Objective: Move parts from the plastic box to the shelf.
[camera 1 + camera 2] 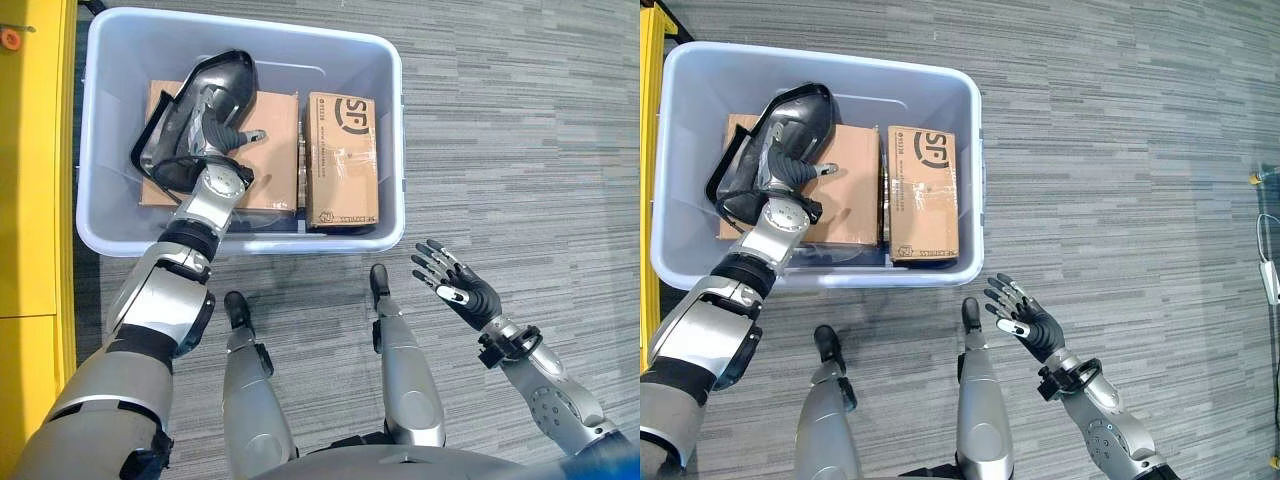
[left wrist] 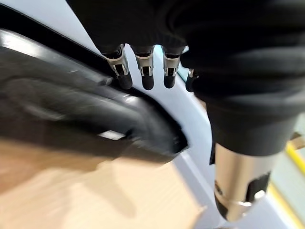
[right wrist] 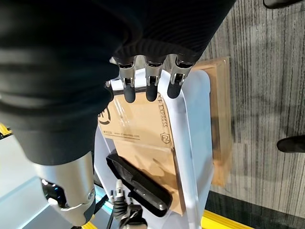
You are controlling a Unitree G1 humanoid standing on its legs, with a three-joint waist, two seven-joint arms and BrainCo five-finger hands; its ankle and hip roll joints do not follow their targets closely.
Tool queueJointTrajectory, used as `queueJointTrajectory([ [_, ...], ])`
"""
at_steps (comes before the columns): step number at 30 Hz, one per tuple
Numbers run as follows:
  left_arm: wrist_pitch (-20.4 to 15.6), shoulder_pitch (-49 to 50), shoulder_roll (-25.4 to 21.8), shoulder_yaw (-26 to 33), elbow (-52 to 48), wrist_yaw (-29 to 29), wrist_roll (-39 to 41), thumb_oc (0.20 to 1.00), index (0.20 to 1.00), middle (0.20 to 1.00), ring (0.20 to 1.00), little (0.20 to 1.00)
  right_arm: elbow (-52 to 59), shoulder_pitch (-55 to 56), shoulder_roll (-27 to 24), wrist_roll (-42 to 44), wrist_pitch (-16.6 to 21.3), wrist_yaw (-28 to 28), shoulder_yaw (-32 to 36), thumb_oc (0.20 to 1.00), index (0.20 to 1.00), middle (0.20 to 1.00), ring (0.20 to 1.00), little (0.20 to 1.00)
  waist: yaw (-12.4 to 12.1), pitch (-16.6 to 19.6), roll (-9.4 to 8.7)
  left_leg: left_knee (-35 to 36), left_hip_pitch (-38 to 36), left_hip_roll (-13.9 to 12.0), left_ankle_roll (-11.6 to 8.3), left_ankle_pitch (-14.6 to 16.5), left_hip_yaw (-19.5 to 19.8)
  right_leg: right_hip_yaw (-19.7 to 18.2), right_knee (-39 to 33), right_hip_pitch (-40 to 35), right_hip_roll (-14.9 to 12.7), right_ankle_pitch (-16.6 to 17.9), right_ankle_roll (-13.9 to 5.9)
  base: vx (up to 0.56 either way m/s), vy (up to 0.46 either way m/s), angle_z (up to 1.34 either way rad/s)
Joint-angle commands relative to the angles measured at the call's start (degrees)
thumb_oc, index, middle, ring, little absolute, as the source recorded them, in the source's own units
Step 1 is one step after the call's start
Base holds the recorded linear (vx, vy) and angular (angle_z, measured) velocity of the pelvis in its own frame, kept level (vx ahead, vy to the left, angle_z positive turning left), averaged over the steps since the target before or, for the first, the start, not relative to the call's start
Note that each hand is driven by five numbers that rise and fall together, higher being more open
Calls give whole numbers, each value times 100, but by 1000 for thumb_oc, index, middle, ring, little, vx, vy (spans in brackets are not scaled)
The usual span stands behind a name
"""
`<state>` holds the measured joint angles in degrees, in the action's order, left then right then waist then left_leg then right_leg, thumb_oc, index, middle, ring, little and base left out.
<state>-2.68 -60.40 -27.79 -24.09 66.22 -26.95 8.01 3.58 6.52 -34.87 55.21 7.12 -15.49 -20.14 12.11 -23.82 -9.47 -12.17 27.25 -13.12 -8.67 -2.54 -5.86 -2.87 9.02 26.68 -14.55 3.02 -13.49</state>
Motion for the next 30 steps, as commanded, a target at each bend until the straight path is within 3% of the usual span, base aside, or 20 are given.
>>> queueJointTrajectory([
  [1,-97,-361,-314,345,117,221,357,1000,1000,1000,1000,1000,213,-28,-133,222,68,-77,127,1000,1000,1000,1000,1000,51,-30,-246,-902,488,-265,111,525,180,358,-209,-184,143,121,330,0,0,0],
  [8,3,-472,-31,402,517,621,907,1000,1000,1000,1000,1000,224,98,-154,343,-23,-75,160,1000,1000,1000,1000,1000,159,-4,-333,-979,646,-320,96,541,192,300,-170,-6,203,136,338,2,-2,-1],
  [21,-359,-244,1320,328,6,949,2316,1000,1000,1000,1000,1000,208,49,-184,446,-61,107,33,1000,1000,1000,1000,1000,294,-8,-359,-964,571,-350,89,590,134,212,-84,53,254,101,370,1,-1,-2],
  [30,-487,-137,1533,171,-306,970,2508,1000,1000,1000,1000,1000,198,32,-208,418,-54,146,28,1000,1000,1000,1000,1000,303,0,-327,-941,492,-361,93,584,105,191,-80,25,261,97,377,1,0,-1],
])
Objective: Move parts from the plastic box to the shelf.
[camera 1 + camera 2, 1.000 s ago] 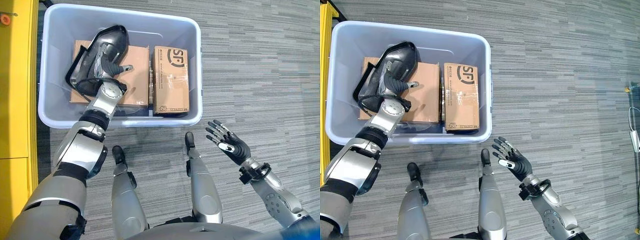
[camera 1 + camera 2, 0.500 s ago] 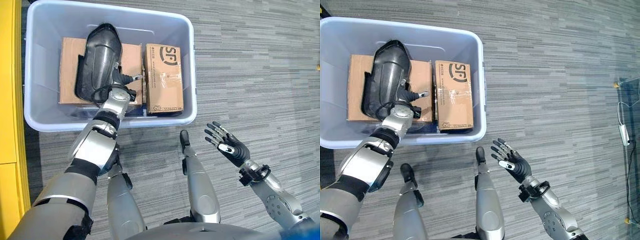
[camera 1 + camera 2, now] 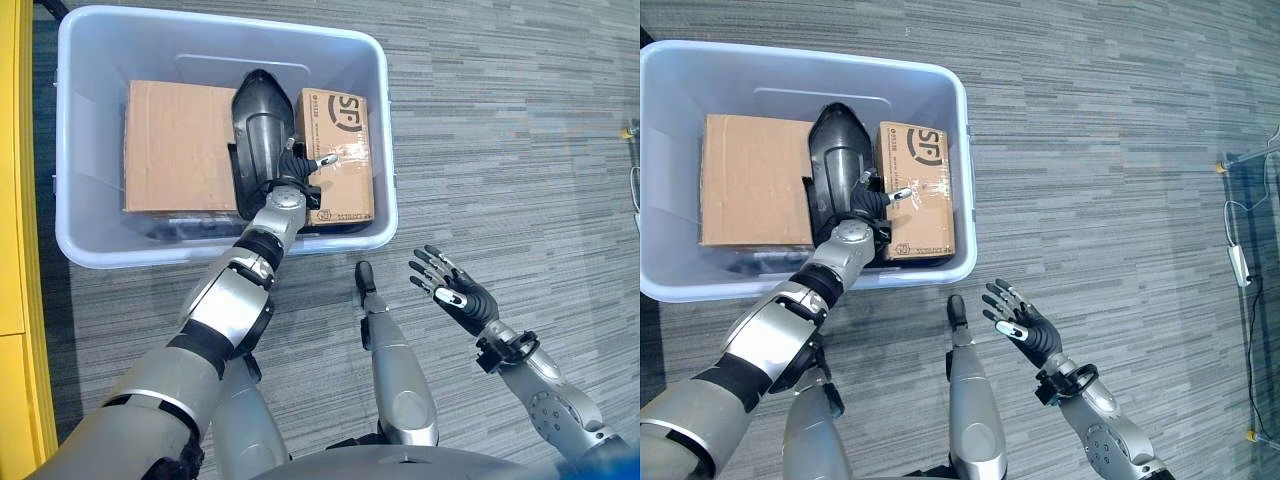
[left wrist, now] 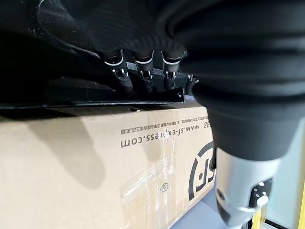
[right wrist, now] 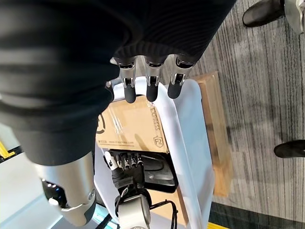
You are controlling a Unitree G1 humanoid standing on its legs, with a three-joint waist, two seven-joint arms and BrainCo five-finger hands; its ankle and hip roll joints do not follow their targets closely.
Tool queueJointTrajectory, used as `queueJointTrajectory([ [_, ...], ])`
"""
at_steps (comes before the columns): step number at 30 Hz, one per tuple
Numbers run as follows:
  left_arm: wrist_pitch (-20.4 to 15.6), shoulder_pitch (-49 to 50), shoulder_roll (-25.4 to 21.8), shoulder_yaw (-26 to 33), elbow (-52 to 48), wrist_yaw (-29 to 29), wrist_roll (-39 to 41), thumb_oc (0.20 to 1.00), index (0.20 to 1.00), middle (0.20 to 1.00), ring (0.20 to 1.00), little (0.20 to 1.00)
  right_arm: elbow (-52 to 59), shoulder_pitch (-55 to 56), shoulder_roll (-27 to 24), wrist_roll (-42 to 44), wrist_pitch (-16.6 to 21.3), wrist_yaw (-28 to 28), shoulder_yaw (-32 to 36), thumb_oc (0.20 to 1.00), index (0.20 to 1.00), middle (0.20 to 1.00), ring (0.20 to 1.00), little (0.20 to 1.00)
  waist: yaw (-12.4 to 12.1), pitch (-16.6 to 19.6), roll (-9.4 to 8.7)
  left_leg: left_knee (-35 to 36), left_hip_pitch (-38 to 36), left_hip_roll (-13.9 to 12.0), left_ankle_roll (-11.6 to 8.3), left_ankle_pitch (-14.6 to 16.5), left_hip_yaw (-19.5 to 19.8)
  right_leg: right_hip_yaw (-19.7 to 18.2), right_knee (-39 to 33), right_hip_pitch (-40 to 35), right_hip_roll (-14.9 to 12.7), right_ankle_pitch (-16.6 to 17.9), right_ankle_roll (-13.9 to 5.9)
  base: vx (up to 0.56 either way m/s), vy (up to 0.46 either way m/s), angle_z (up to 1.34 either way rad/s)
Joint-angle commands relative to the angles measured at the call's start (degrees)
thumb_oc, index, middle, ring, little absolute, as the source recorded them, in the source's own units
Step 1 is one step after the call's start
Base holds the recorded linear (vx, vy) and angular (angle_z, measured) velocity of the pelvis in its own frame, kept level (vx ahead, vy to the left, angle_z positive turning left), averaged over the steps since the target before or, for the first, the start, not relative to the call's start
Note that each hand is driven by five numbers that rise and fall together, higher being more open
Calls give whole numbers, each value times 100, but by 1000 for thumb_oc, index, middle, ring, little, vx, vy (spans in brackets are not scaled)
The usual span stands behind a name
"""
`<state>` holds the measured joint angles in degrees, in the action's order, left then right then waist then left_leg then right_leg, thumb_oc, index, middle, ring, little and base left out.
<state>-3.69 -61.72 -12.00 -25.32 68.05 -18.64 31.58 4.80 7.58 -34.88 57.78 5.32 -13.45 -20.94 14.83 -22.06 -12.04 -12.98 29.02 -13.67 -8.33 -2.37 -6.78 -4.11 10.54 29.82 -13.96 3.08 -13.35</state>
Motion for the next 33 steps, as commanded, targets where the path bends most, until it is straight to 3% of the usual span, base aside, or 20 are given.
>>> queueJointTrajectory([
  [1,-577,235,-54,393,-760,168,682,1000,1000,1000,1000,1000,87,-74,-201,163,159,-7,134,1000,1000,1000,1000,1000,-1,-187,-15,-836,230,-302,58,569,172,308,-215,-335,193,71,365,0,0,0],
  [2,-773,609,-281,503,-1406,69,849,1000,1000,1000,1000,1000,75,-55,-159,142,208,41,158,1000,1000,1000,1000,1000,-99,-249,67,-832,177,-261,63,566,164,331,-205,-412,151,58,375,12,4,-5],
  [8,-1134,1800,-842,739,-3332,-152,690,1000,1000,1000,1000,1000,134,34,-105,115,273,15,225,1000,1000,1000,1000,1000,-331,-381,188,-790,111,-184,97,543,182,394,-186,-500,102,33,393,-4,1,-6],
  [11,-1247,2599,-1120,1071,-4402,-217,347,1000,1000,1000,1000,1000,145,91,-66,66,315,1,333,1000,1000,1000,1000,1000,-445,-440,225,-782,75,-162,113,553,202,427,-177,-550,71,12,396,0,6,11],
  [12,-1288,3270,-1327,1453,-5247,-276,-115,1000,1000,1000,1000,1000,136,89,-53,41,330,-31,390,1000,1000,1000,1000,1000,-548,-466,239,-761,42,-147,123,559,210,439,-180,-586,58,-5,403,3,-1,8],
  [15,-1329,3772,-1462,1734,-5918,-270,-548,1000,1000,1000,1000,1000,120,52,-40,16,344,-42,462,1000,1000,1000,1000,1000,-637,-484,236,-742,20,-141,137,558,215,461,-183,-625,38,-28,409,-1,0,4],
  [23,-1300,3972,-1427,1888,-6038,-560,-1224,1000,1000,1000,1000,1000,141,26,-57,24,362,-39,433,1000,1000,1000,1000,1000,-679,-528,152,-718,7,-139,147,545,200,463,-198,-641,50,-27,417,-6,-2,0],
  [27,-1161,3719,-1362,1762,-5535,-778,-1511,1000,1000,1000,1000,1000,140,0,-103,80,347,-14,393,1000,1000,1000,1000,1000,-653,-544,67,-726,8,-169,140,535,188,448,-187,-614,70,-21,429,-5,-2,-1],
  [33,-1027,3155,-1191,1586,-4562,-954,-1334,1000,1000,1000,1000,1000,176,11,-165,168,334,6,346,1000,1000,1000,1000,1000,-559,-573,-13,-737,40,-216,120,491,179,431,-154,-540,118,-8,440,-11,-4,-2],
])
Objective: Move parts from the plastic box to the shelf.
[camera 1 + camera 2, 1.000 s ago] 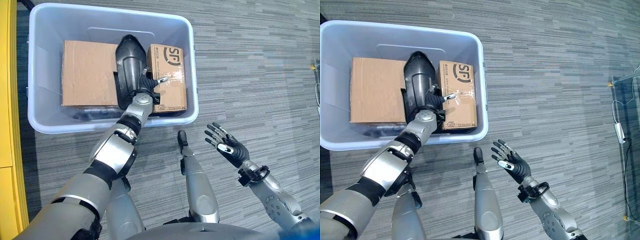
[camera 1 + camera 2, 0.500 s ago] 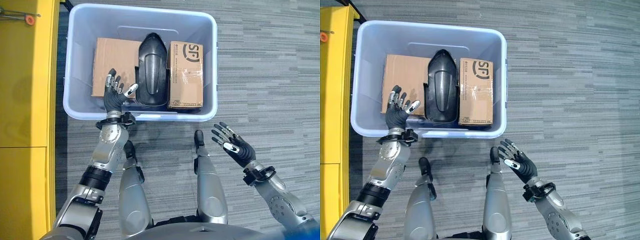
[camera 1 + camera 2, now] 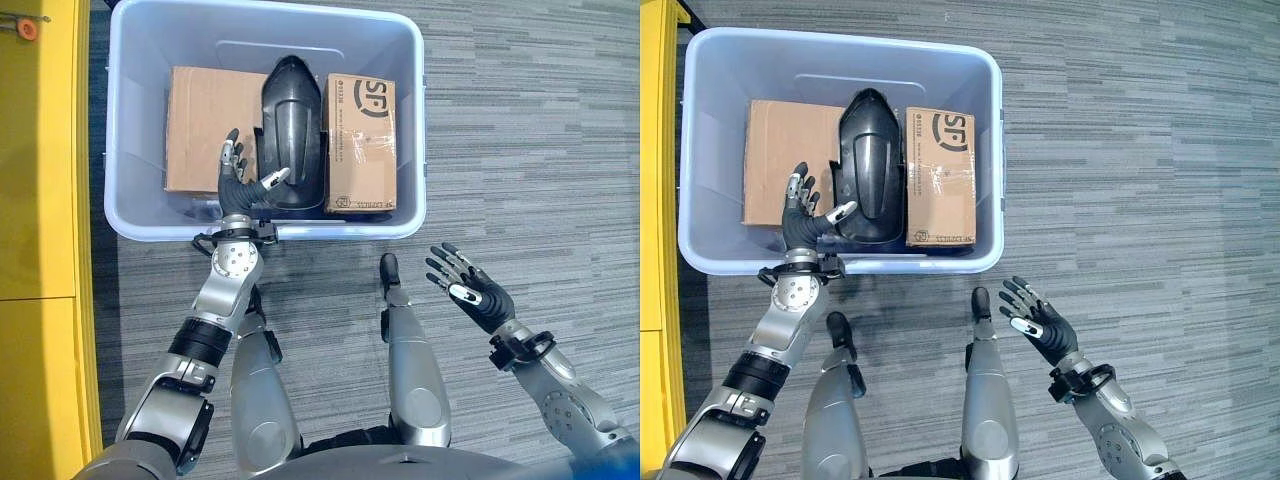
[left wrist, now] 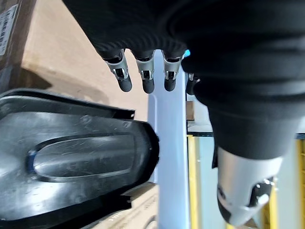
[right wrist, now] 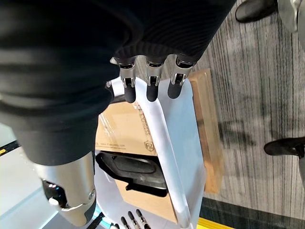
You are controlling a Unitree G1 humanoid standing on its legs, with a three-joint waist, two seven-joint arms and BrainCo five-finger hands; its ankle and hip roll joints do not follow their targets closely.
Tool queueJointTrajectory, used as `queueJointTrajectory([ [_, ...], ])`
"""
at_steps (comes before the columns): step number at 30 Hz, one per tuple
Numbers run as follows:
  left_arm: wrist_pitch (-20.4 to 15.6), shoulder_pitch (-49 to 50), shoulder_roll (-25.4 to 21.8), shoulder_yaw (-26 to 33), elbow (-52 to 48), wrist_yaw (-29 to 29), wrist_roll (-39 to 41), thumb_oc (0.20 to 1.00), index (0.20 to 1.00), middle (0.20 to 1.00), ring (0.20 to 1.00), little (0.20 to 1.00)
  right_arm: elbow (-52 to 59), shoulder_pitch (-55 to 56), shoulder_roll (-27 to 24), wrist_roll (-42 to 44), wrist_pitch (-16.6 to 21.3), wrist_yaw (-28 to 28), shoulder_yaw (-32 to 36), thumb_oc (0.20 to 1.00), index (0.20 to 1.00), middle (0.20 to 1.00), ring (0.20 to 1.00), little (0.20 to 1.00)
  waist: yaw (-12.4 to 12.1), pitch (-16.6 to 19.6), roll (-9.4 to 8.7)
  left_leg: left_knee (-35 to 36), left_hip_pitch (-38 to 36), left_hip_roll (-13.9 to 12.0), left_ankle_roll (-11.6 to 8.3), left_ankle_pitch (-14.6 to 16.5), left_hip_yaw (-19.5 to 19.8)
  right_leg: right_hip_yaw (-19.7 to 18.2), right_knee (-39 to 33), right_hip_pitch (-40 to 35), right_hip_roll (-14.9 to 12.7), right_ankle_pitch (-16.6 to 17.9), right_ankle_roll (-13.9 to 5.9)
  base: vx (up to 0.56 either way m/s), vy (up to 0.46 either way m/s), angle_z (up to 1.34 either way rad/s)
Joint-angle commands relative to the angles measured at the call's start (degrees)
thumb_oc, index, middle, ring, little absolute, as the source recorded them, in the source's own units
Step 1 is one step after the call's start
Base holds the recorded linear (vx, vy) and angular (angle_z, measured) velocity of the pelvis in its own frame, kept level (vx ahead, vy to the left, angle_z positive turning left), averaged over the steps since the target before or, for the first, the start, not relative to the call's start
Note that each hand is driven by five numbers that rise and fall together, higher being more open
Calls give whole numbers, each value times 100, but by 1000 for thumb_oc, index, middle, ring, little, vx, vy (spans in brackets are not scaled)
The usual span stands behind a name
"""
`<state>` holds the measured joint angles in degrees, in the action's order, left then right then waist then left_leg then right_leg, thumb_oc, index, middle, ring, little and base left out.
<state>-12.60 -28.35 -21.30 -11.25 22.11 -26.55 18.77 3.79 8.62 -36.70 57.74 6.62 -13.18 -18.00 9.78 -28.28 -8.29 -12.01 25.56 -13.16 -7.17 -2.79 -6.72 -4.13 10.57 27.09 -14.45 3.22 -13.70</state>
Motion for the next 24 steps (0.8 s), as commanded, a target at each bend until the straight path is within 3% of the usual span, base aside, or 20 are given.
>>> queueJointTrajectory([
  [1,-102,-268,-243,162,213,-206,-34,1000,1000,1000,1000,1000,287,-85,9,198,199,-12,28,1000,1000,1000,1000,1000,-35,50,-401,-838,395,-273,3,525,175,430,-152,-258,177,-18,477,-21,-12,-6],
  [4,33,-690,-165,87,938,-379,2,1000,1000,1000,1000,1000,288,-88,-32,264,174,10,-41,1000,1000,1000,1000,1000,31,53,-446,-857,447,-293,-11,508,187,410,-131,-191,206,-11,478,-11,-11,-6],
  [9,-72,-1151,52,354,2080,-646,890,1000,1000,1000,1000,1000,393,-50,-128,348,220,91,-193,1000,1000,1000,1000,1000,102,40,-506,-924,552,-307,-29,518,215,401,-69,-104,240,-25,476,0,0,0],
  [24,-378,-662,80,450,1095,-1361,642,1000,1000,1000,1000,1000,480,-228,-174,396,381,296,-414,1000,1000,1000,1000,1000,-26,-41,-521,-970,693,-300,-11,511,308,483,62,-27,274,-98,508,3,-3,1],
])
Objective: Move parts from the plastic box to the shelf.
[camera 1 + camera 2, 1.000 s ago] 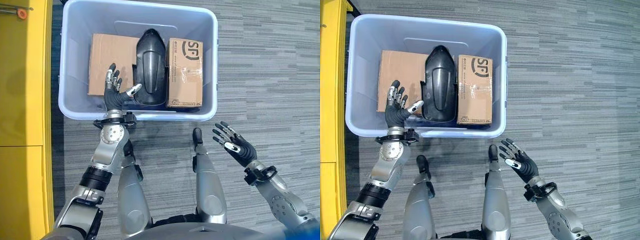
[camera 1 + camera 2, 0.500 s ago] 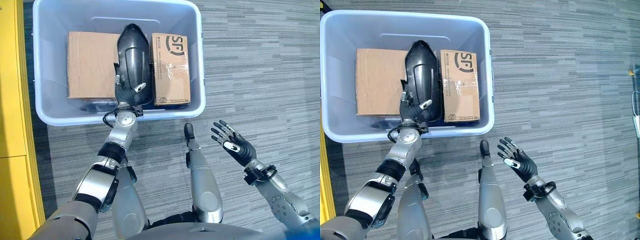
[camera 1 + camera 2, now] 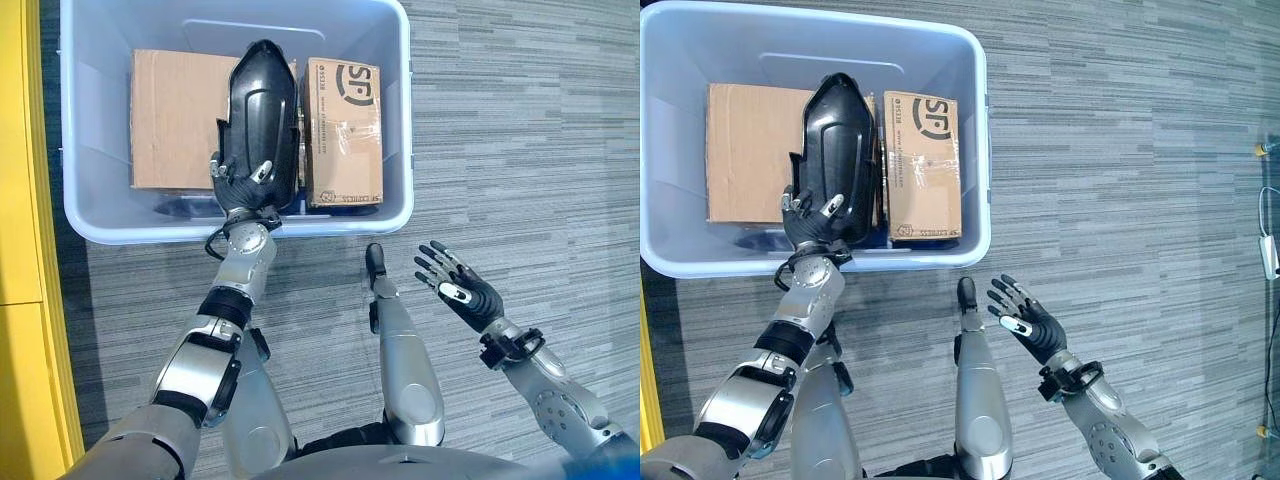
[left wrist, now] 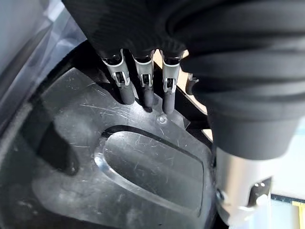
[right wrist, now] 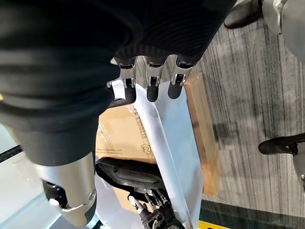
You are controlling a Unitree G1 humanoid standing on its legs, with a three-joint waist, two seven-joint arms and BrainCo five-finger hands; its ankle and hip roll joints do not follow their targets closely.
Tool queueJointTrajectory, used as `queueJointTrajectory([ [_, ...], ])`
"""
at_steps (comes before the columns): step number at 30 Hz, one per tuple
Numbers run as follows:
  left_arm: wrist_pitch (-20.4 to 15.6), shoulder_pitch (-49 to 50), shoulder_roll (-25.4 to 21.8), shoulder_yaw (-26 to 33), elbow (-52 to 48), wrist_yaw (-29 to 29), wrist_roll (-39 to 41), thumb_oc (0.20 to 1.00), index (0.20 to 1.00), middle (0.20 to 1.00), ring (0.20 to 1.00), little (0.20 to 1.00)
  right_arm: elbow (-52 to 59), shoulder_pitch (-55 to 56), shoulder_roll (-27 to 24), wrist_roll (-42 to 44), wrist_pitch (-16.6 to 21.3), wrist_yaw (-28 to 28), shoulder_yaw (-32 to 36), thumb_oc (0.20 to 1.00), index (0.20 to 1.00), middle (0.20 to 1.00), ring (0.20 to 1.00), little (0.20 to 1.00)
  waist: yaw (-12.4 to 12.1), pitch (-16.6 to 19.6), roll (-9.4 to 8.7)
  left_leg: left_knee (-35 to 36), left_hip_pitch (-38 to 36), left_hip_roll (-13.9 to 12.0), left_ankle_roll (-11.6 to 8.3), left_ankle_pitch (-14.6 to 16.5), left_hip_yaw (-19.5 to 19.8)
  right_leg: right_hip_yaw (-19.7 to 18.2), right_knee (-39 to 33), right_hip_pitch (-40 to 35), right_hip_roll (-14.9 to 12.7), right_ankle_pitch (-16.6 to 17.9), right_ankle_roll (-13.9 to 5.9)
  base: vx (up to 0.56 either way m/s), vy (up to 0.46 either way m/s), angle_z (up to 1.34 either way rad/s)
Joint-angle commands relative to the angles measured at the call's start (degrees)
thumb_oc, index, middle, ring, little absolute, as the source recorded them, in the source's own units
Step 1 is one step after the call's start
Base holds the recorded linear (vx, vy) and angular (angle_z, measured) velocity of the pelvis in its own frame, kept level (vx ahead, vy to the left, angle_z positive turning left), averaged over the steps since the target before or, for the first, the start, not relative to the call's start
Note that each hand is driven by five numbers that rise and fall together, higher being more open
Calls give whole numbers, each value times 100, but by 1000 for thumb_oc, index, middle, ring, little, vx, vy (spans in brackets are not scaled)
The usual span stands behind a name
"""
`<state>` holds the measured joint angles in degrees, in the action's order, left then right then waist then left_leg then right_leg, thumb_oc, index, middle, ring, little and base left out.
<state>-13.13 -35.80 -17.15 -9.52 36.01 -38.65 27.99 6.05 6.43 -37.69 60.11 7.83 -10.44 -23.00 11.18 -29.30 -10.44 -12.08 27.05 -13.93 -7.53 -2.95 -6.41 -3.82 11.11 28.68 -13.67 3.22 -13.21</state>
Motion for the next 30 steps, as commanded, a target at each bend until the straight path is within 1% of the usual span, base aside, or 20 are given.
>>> queueJointTrajectory([
  [1,-329,129,-332,281,-365,-156,-307,1000,1000,1000,1000,1000,259,-18,-73,153,273,26,85,1000,1000,1000,1000,1000,-174,56,-301,-963,539,-221,28,527,276,450,16,-182,194,-101,460,0,0,0],
  [3,-346,185,-343,267,-519,-173,-378,1000,1000,1000,1000,1000,259,-20,-77,147,287,38,91,1000,1000,1000,1000,1000,-181,54,-298,-962,538,-217,33,531,274,449,25,-180,197,-103,461,0,0,0],
  [5,-387,417,-385,215,-1136,-201,-654,1000,1000,1000,1000,1000,253,-40,-68,141,324,63,116,1000,1000,1000,1000,1000,-209,38,-285,-948,511,-211,37,539,272,448,34,-186,194,-103,461,0,0,0],
  [6,-387,417,-385,215,-1136,-201,-654,1000,1000,1000,1000,1000,253,-40,-68,141,324,63,116,1000,1000,1000,1000,1000,-209,38,-285,-948,511,-211,37,539,272,448,34,-186,194,-103,461,0,0,0],
  [8,-431,654,-391,230,-1735,-215,-919,1000,1000,1000,1000,1000,248,-59,-79,129,355,97,175,1000,1000,1000,1000,1000,-251,13,-277,-937,492,-207,49,551,266,460,33,-194,186,-114,462,-1,1,4],
  [13,-413,727,-494,341,-1995,-273,-1080,1000,1000,1000,1000,1000,252,-65,-153,134,339,103,209,1000,1000,1000,1000,1000,-281,-4,-292,-954,493,-208,50,557,269,453,57,-179,188,-112,470,0,0,0],
  [17,-370,793,-586,419,-1962,-304,-1159,1000,1000,1000,1000,1000,260,-49,-177,164,324,88,220,1000,1000,1000,1000,1000,-296,-6,-287,-959,489,-204,50,556,270,452,72,-182,192,-120,472,0,0,0],
  [23,-325,782,-689,534,-1585,-329,-1133,1000,1000,1000,1000,1000,267,-56,-231,189,282,33,200,1000,1000,1000,1000,1000,-302,0,-305,-996,543,-206,42,553,300,461,102,-159,200,-129,474,0,0,0],
  [30,-350,662,-685,599,-1098,-286,-785,1000,1000,1000,1000,1000,335,-41,-322,227,236,1,172,1000,1000,1000,1000,1000,-293,22,-329,-1043,653,-200,41,543,332,473,114,-99,215,-130,475,0,0,0],
])
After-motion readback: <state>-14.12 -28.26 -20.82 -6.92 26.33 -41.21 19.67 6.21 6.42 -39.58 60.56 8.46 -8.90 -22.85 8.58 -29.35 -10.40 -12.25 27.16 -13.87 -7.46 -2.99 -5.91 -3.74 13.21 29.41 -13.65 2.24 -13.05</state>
